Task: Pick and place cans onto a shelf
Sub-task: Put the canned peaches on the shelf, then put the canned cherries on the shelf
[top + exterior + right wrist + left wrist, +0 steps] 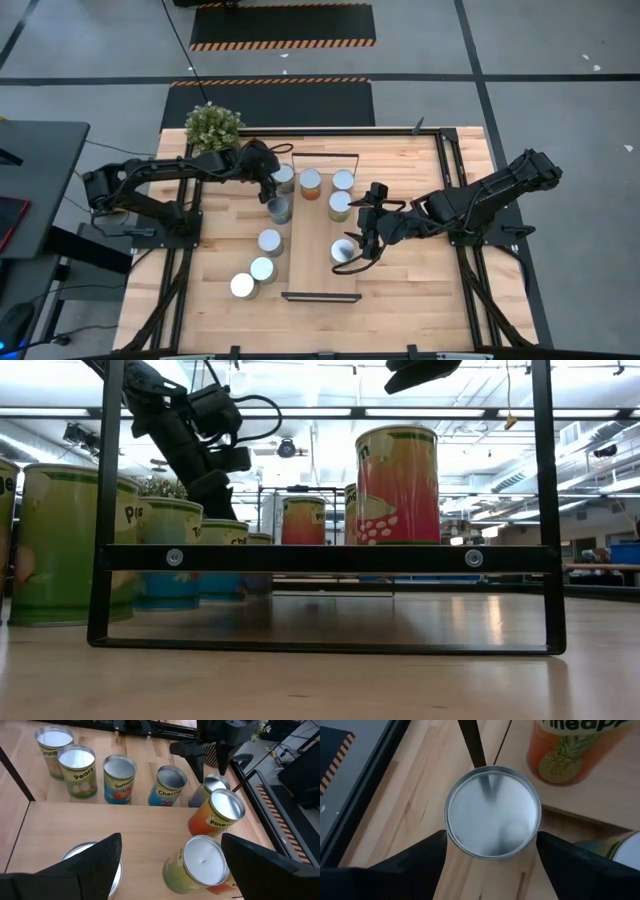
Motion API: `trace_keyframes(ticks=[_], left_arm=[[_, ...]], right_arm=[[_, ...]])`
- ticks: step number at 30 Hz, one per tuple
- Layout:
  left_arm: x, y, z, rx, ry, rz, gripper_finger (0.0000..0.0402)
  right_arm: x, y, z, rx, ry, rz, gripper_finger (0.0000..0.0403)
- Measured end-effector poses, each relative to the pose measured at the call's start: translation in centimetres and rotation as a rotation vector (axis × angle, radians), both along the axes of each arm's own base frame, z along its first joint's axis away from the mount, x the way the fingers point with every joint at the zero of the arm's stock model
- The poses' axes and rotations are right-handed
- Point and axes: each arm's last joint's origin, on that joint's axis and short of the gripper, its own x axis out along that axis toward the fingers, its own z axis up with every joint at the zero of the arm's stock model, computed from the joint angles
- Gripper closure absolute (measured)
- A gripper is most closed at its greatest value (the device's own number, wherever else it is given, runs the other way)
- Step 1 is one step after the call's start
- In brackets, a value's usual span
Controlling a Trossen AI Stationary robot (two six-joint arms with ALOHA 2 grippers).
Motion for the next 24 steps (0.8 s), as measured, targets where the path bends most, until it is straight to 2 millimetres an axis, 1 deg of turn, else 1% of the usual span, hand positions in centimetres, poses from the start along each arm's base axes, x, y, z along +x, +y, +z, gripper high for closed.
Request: trace_keyframes(ticks=[3, 10, 17, 21, 24], left_arm=[[-0.17, -0.01, -0.12, 0.006, 0.027, 0.001, 0.0088], [-0.38, 0.28, -0.10, 0.083, 0.067, 0.080, 0.0087], [-0.47, 0.24, -0.17, 0.108, 0.101, 0.038, 0.0088], [-0.48, 0.25, -0.17, 0.103, 0.098, 0.047, 0.0088], [-0.58, 0.29, -0.20, 0.106, 0.104, 0.090, 0.0088]], right_arm=[[0.06, -0.14, 0.02, -0.011, 0.002, 0.003, 0.0053], [0.31, -0.80, 0.05, -0.002, -0.005, -0.026, 0.0053], [0.19, -0.61, -0.03, 0.013, -0.001, -0.027, 0.0053], [0.11, -0.36, -0.03, 0.029, -0.008, -0.032, 0.0053], [0.07, -0.30, -0.02, 0.039, -0.016, -0.049, 0.0053]])
